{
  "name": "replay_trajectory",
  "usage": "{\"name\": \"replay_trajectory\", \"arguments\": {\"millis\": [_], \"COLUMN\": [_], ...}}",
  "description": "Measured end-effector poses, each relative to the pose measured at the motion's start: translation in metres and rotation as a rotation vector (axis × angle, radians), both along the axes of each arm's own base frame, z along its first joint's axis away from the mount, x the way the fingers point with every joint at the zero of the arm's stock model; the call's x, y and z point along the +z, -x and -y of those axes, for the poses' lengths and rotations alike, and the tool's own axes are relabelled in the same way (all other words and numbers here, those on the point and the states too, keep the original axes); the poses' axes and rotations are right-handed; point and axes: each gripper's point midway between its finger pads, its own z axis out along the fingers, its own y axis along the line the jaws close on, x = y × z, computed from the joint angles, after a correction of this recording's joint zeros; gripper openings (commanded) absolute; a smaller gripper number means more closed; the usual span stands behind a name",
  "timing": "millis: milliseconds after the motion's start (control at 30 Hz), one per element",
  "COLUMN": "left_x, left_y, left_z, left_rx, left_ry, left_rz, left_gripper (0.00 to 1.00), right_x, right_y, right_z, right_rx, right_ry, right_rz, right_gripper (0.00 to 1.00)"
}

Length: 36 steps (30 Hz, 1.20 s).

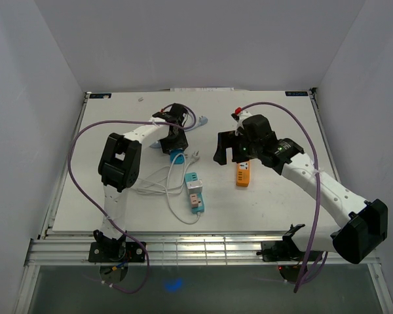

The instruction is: Insert the plug

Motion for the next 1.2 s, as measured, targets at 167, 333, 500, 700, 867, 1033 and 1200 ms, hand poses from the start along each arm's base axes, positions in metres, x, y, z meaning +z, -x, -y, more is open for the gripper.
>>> {"name": "replay_trajectory", "arguments": {"millis": [167, 333, 500, 700, 867, 1033, 1200], "left_x": [0.006, 0.024, 0.042, 0.06, 0.098, 0.158, 0.202], "left_y": [-0.002, -0.018, -0.038, -0.052, -0.051, -0.039, -0.024], "left_z": [-0.001, 0.0, -0.001, -0.002, 0.001, 0.009, 0.022], "left_rx": [-0.013, -0.02, -0.012, -0.015, -0.027, -0.044, -0.078], "left_ry": [-0.013, -0.02, -0.028, -0.031, 0.014, 0.128, 0.256], "left_rz": [0.003, 0.077, 0.186, 0.279, 0.349, 0.437, 0.485], "left_gripper": [0.53, 0.52, 0.52, 0.52, 0.53, 0.53, 0.53], "right_x": [-0.008, -0.011, -0.01, 0.005, 0.017, 0.016, 0.007], "right_y": [0.0, -0.004, -0.009, -0.017, -0.022, -0.03, -0.037], "right_z": [-0.003, -0.01, -0.018, -0.026, -0.032, -0.037, -0.049], "right_rx": [0.03, 0.071, 0.098, 0.126, 0.145, 0.146, 0.146], "right_ry": [-0.011, -0.063, -0.117, -0.18, -0.252, -0.336, -0.414], "right_rz": [0.007, 0.028, 0.062, 0.118, 0.151, 0.148, 0.113], "right_gripper": [0.99, 0.99, 1.0, 1.0, 0.93, 0.88, 0.83]}}
